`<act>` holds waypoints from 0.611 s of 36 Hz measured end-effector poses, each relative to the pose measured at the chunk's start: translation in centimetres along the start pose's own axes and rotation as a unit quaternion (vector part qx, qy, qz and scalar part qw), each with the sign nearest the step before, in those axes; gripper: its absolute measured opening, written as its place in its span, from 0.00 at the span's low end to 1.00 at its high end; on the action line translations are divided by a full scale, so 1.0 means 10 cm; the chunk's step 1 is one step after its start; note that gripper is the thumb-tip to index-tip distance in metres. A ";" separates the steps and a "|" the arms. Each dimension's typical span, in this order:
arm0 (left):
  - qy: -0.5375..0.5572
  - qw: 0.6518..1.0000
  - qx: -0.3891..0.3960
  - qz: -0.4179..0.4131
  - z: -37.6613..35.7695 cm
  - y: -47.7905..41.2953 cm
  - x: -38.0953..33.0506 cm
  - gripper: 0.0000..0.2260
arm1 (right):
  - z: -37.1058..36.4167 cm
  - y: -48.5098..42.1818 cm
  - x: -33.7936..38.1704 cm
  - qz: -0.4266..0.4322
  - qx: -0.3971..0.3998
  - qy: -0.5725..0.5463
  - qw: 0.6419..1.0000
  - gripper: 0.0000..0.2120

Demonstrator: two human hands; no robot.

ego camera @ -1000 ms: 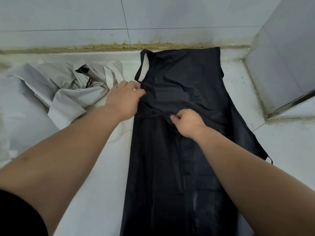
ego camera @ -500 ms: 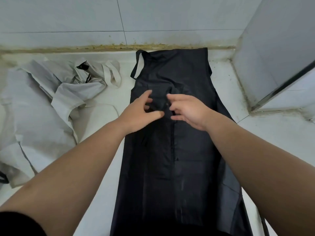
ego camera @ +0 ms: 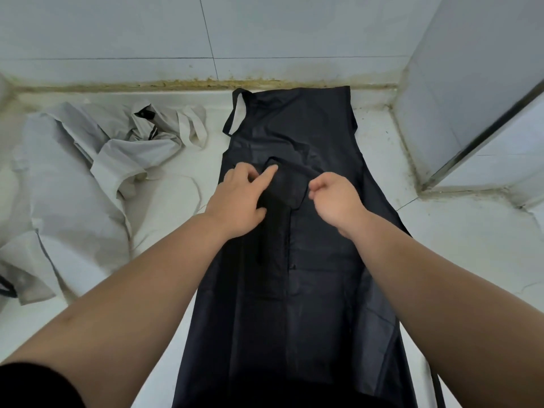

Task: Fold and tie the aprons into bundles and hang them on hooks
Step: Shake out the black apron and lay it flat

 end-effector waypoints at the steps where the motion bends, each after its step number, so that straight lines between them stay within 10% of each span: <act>1: 0.004 1.000 -0.009 -0.004 0.00 -0.03 -0.04 0.34 | 0.04 -0.01 -0.04 0.002 -0.022 0.017 1.000 0.14; 9: 0.093 0.992 0.084 0.004 -0.29 -0.11 -0.27 0.19 | 0.41 -0.04 -0.29 -0.060 -0.136 0.213 0.966 0.32; 15: 0.076 0.991 0.096 0.062 -0.35 -0.11 -0.33 0.19 | 0.69 -0.13 -0.64 -0.176 -0.044 0.214 0.960 0.45; 22: 0.126 0.981 0.109 0.102 -0.40 -0.15 -0.47 0.19 | 0.74 -0.12 -0.61 -0.131 0.035 0.152 0.979 0.30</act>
Point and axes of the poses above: each hand's wrist, its own y-axis away from the middle knuckle, its own z-axis out of the back of the hand, x = y × z, the point moved 3 cm from there along -y, towards the middle knuckle, and after that the axes turned 15 degrees about -z, right-handed, at the moved point
